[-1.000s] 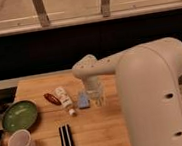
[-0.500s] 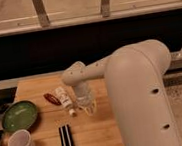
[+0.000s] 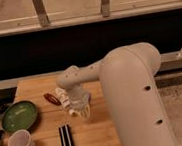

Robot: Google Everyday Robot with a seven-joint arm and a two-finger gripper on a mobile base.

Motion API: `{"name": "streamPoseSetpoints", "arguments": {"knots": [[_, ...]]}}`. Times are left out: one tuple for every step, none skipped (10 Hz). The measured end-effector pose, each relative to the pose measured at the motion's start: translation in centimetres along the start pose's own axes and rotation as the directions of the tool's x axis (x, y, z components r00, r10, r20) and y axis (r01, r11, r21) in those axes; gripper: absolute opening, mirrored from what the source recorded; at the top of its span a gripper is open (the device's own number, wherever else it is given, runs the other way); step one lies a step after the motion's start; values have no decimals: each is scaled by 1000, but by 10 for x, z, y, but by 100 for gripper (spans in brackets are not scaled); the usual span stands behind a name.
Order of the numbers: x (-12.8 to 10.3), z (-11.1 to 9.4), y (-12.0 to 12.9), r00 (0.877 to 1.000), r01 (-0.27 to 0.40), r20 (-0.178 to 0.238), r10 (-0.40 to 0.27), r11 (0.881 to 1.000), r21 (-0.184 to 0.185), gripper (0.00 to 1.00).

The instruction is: Push the eraser across the table

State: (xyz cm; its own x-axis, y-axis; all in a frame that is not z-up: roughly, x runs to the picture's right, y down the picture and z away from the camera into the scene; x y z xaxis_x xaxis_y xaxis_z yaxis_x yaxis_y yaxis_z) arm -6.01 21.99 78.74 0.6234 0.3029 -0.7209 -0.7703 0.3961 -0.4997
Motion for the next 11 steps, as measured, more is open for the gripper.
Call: {"name": "streamPoseSetpoints", "arguments": {"knots": [[0,0,1,1000,1,-1,-1,1000,0,0],[0,0,1,1000,1,0,-1,1000,0,0],[0,0,1,1000,1,-1,-1,1000,0,0],[1,2,0,1000,3,-12,-3,1000,6,0],[3,10,4,999,10,-39,-10,1000,21,0],[5,15,11,998,13,-56,-11,999,30,0],[9,22,23,997,20,-77,-16,999,40,0],[13,27,26,996,19,-91,-15,999,47,0],[15,30,30,995,23,-99,-18,998,50,0],[16,32,33,994,29,-104,-23,998,53,0],[15,34,38,993,41,-109,-35,998,53,0]]}}
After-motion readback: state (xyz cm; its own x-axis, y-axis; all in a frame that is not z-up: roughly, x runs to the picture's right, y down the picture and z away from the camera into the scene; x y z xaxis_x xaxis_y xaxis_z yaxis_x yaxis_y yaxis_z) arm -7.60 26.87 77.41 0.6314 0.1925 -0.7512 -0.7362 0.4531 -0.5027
